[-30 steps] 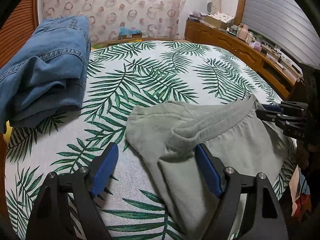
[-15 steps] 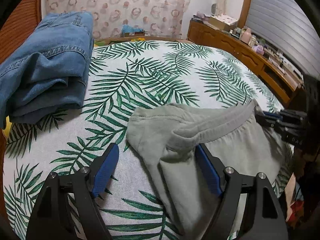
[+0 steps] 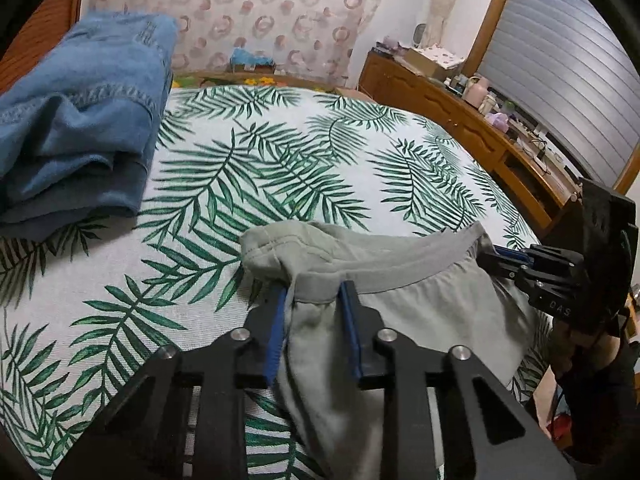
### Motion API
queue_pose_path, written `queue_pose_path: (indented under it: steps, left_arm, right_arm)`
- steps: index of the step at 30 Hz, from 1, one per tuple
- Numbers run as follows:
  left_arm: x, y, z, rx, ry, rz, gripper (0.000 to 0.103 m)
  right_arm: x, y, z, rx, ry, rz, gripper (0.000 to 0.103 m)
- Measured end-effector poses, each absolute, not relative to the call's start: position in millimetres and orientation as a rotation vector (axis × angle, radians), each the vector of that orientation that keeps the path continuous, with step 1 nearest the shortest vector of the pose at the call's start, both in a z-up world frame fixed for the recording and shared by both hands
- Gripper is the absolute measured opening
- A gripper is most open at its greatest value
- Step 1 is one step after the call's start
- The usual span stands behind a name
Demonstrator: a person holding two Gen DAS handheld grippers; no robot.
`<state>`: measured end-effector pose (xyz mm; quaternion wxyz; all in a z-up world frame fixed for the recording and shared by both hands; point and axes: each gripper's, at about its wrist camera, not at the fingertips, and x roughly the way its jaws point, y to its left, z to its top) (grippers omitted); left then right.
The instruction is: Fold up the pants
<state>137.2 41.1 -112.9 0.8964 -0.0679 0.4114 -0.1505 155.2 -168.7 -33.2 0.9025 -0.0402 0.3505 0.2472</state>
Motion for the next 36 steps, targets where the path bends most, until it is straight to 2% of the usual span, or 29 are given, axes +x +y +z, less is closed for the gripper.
queue_pose_path:
  steps: [15,20,27,31,32,34,36]
  left_arm:
    - [108,34,-79,-0.123,0.732,-0.319,0.022]
    - [99,30,-65,-0.109,0.684,-0.329,0.014]
    - [107,29,-75,-0.065,0.729,-0.265,0.015]
    - [116,33,-87,-0.051,0.789,-0.233,0.025]
    - [118,34,-90,-0.042,0.804,-0.223,0.036]
    - [122,36,-96,-0.041,0.825,-0.213,0.049]
    - [125,38,-103,-0.049,0.852,-0.207,0.050]
  right_arm:
    - [139,-170,-19,-0.091,0.674,0.481,0.010]
    - [123,-173,-6,-0.077,0.620,0.484,0.009]
    - [124,-172,-12,-0.111,0.637,0.466,0.009]
    - [131,-169,-16,-0.129,0.654,0.448,0.009]
    - [132,-169,-18,-0.131,0.657,0.444,0.009]
    - [135,-167,-21,-0.133,0.667,0.436,0.009]
    - [136,-166,-22,-0.134,0.672,0.435,0.009]
